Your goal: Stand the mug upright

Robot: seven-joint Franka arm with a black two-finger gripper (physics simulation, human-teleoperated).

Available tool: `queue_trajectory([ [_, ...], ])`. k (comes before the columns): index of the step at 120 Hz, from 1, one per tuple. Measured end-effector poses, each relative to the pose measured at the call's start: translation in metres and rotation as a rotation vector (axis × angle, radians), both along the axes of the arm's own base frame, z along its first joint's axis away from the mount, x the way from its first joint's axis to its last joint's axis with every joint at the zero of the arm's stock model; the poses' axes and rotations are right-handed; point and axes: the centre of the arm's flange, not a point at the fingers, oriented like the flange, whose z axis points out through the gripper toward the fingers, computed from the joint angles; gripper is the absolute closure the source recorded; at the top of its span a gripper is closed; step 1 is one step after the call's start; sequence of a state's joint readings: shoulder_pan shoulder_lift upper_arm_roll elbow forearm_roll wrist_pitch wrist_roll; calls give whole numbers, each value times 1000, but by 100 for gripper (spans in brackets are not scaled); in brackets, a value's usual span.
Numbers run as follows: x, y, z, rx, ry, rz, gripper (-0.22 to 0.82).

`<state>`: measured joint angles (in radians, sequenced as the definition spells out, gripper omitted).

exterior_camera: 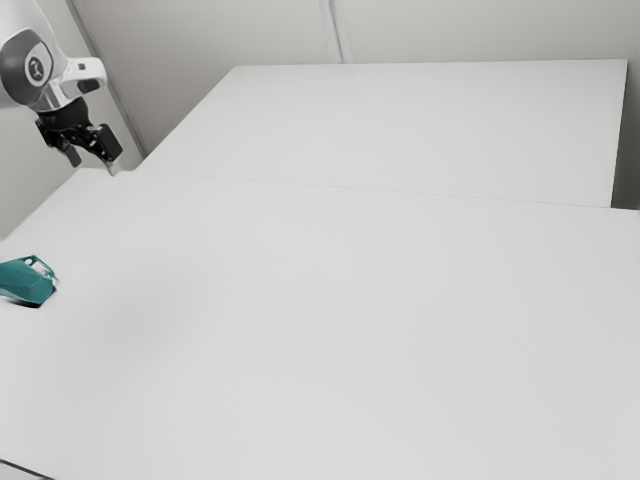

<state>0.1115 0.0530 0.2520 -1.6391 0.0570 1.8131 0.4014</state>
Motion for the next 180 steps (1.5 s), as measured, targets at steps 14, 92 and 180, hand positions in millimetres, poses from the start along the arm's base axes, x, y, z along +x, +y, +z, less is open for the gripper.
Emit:
queue_trajectory([
  [14,-5,10,-1,3,-3,11,0],
  [92,-82,204,-13,9,15,201,0],
  [180,-142,404,-187,-285,-40,210,0],
])
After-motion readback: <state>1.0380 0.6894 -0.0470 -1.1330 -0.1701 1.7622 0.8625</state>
